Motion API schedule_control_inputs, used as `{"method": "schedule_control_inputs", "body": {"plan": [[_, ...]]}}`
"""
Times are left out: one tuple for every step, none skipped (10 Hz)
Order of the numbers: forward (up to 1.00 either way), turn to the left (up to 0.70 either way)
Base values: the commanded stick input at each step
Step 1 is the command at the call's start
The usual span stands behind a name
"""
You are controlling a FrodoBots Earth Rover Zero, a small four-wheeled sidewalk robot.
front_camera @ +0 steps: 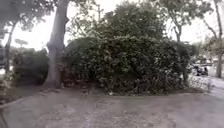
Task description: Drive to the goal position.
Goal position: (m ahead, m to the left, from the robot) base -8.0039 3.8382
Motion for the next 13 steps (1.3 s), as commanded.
{"method": "schedule_control_inputs", "body": {"plan": [[0.00, 0.70], [0.00, 0.70], [0.00, 0.70], [0.00, 0.70], [0.00, 0.70], [0.00, 0.70], [0.00, 0.70], [0.00, 0.70], [0.00, 0.70], [0.00, 0.70], [0.00, 0.70], [0.00, 0.70], [0.00, 0.70]]}}
